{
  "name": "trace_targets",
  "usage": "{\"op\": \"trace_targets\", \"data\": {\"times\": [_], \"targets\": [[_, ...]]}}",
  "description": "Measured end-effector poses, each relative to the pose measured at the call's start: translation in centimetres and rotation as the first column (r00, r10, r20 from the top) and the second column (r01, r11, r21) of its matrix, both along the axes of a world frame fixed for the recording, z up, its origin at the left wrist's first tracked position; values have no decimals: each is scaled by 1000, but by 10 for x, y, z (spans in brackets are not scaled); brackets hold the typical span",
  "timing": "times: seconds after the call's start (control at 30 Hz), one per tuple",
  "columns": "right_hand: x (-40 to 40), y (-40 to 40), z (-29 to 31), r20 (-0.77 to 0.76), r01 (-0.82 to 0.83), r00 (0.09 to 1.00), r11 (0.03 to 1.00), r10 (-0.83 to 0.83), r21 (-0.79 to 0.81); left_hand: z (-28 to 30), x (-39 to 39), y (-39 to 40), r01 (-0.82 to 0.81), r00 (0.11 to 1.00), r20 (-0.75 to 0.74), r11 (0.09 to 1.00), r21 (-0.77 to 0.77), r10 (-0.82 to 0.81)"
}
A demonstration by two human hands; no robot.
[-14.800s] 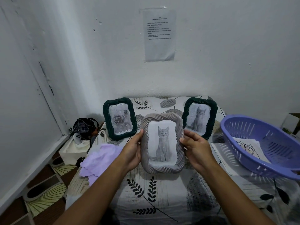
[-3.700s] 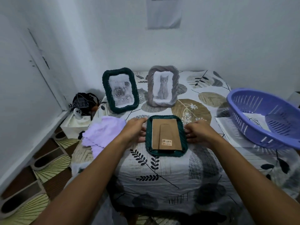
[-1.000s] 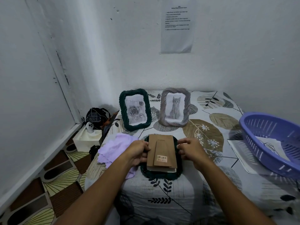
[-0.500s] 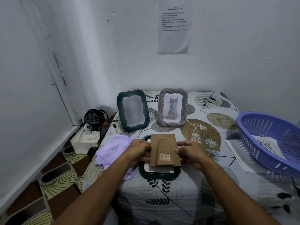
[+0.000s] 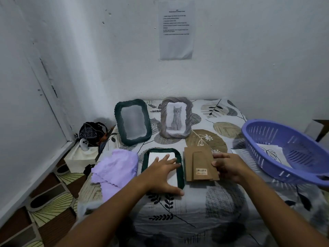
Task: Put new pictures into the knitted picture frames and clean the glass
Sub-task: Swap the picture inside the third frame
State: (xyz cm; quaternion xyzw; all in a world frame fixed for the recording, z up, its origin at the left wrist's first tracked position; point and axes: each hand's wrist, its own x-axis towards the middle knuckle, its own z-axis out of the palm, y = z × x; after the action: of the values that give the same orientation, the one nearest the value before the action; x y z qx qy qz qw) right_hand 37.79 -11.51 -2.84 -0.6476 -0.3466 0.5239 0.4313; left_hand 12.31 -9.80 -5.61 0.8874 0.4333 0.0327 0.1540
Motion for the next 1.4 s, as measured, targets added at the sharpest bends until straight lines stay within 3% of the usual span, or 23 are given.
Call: {"op": "trace_targets", "data": {"times": [0.27, 0.6, 1.13, 1.23, 1.4], "targets": [[10, 8, -15, 71, -17, 997, 999, 20, -47, -16, 0, 3, 28, 993, -111, 1000, -7, -29], [11, 15, -17, 288, -116, 948, 990, 136, -85, -19, -1, 3, 29, 995, -97, 1000, -3, -29], [5, 16, -10, 537, -125, 832, 990, 141, -67, -20, -1, 4, 18, 997, -70, 1000, -19, -19], [-2, 15, -4, 488, -118, 866, 993, 108, -11, -19, -1, 4, 5, 1000, -18, 1000, -24, -5], [-34, 16, 9, 410, -206, 899, 975, 154, 84, -11, -11, 3, -96, 968, 225, 994, -59, 107]]}}
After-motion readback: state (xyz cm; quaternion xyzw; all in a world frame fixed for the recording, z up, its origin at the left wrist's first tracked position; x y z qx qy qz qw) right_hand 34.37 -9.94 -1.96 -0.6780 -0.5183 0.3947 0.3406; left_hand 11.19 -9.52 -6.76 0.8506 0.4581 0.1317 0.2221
